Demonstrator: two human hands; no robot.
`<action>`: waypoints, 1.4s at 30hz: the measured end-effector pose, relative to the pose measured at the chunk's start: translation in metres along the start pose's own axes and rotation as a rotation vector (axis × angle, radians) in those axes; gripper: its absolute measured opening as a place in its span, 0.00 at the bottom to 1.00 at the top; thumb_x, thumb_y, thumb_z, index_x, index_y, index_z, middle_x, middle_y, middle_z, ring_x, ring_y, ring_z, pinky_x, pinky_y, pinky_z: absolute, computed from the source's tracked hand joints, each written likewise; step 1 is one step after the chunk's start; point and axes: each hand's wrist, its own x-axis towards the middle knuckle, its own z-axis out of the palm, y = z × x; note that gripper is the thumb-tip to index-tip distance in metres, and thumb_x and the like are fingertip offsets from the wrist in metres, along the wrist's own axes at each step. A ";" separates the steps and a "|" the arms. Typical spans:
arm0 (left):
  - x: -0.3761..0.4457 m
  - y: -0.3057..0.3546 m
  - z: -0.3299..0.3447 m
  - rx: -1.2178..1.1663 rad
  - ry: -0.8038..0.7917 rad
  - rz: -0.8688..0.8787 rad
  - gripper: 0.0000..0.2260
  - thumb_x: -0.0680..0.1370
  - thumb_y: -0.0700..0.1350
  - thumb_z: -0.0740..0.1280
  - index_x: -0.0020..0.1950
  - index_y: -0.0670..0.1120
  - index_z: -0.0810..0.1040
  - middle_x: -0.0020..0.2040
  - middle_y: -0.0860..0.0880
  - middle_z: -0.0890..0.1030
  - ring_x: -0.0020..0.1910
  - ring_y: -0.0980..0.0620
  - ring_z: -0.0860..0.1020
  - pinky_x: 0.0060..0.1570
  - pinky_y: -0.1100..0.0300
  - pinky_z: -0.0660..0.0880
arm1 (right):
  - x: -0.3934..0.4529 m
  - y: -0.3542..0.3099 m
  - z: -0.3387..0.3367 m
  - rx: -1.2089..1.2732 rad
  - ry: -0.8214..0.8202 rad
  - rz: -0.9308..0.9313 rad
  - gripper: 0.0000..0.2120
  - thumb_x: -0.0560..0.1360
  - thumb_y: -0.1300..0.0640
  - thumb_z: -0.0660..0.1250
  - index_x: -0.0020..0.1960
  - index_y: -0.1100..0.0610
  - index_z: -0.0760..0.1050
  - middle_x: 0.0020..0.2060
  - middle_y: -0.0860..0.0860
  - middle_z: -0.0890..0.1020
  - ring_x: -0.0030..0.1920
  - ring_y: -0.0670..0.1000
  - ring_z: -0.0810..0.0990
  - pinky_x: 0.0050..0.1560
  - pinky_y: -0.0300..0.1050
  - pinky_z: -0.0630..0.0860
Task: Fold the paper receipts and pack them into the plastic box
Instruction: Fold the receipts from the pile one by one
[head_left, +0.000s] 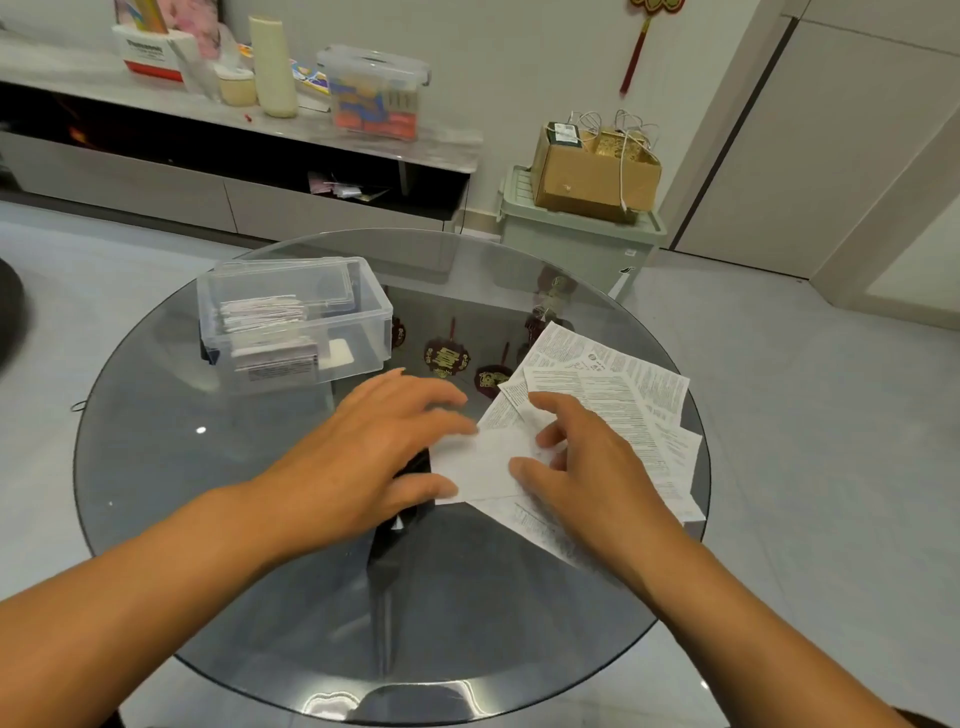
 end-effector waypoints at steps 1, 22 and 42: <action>-0.001 -0.001 -0.001 0.066 -0.051 0.032 0.22 0.77 0.66 0.64 0.68 0.59 0.76 0.68 0.60 0.72 0.68 0.57 0.70 0.76 0.52 0.58 | 0.000 -0.001 -0.001 0.014 0.022 0.009 0.28 0.78 0.48 0.71 0.74 0.38 0.65 0.55 0.40 0.76 0.52 0.44 0.78 0.59 0.50 0.78; -0.001 -0.004 -0.009 -0.004 -0.105 -0.016 0.15 0.76 0.67 0.66 0.57 0.61 0.80 0.60 0.64 0.72 0.50 0.60 0.73 0.50 0.64 0.69 | -0.004 -0.009 0.004 0.135 -0.211 -0.134 0.12 0.83 0.55 0.65 0.59 0.41 0.82 0.52 0.35 0.83 0.55 0.38 0.79 0.58 0.40 0.75; 0.006 0.011 -0.012 -0.778 0.055 -0.369 0.09 0.70 0.55 0.75 0.42 0.51 0.85 0.36 0.44 0.82 0.32 0.51 0.78 0.37 0.53 0.76 | -0.005 -0.023 0.008 0.460 -0.040 -0.091 0.14 0.77 0.49 0.73 0.39 0.58 0.82 0.35 0.51 0.80 0.33 0.43 0.75 0.35 0.35 0.70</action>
